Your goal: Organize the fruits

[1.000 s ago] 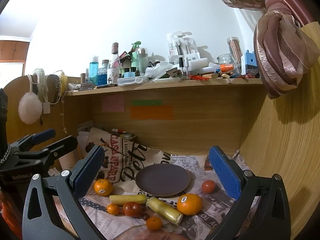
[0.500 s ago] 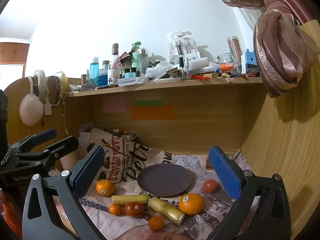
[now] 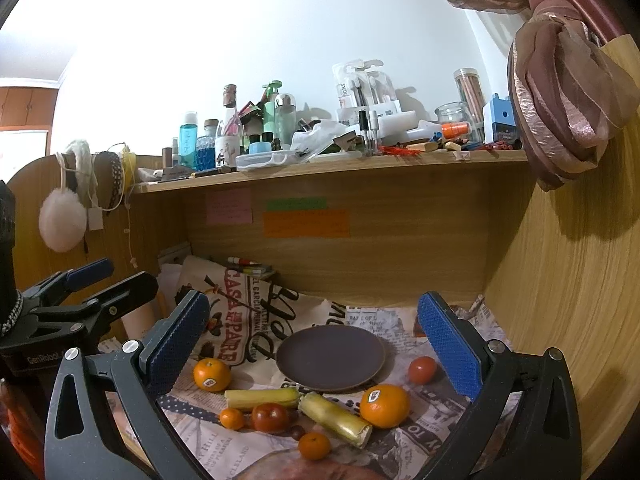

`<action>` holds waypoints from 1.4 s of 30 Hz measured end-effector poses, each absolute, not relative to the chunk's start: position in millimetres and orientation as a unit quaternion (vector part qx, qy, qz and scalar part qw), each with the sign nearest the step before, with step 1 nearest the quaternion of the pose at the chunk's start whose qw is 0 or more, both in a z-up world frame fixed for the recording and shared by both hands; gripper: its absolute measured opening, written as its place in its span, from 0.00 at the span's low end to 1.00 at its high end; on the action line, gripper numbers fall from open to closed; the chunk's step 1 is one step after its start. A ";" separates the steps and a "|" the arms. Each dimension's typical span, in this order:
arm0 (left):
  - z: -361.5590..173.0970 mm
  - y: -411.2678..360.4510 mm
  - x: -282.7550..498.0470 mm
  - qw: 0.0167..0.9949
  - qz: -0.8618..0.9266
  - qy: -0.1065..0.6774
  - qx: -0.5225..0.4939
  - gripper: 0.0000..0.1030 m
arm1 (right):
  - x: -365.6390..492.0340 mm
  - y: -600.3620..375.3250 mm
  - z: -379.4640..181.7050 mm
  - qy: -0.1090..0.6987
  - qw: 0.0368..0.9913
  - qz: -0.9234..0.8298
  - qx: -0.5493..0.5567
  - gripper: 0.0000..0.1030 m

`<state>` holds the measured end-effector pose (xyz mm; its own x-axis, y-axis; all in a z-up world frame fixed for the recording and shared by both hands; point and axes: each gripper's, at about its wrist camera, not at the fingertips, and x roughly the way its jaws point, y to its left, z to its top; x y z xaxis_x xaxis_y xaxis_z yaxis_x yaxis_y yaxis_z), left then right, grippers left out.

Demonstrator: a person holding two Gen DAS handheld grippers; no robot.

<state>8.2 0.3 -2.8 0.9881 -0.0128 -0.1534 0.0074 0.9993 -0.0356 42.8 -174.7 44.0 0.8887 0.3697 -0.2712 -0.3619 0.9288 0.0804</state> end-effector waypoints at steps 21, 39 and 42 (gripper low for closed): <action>-7.4 4.2 19.2 0.996 -0.008 0.088 -0.021 1.00 | 50.9 -169.3 39.8 0.157 0.968 0.197 0.013 1.00; -67.1 58.4 86.2 0.975 0.009 0.216 -0.045 0.74 | 116.3 -181.6 -20.8 0.290 0.941 0.174 -0.002 0.82; -83.8 68.1 98.2 0.969 0.015 0.244 -0.043 0.74 | 127.3 -183.2 -34.1 0.320 0.933 0.166 -0.010 0.77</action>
<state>98.2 68.1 -83.8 0.8800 0.0085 -0.4749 -0.0506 0.9958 -0.0759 127.3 -183.2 -34.1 0.7401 0.3027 -0.6005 -0.3156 0.9449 0.0873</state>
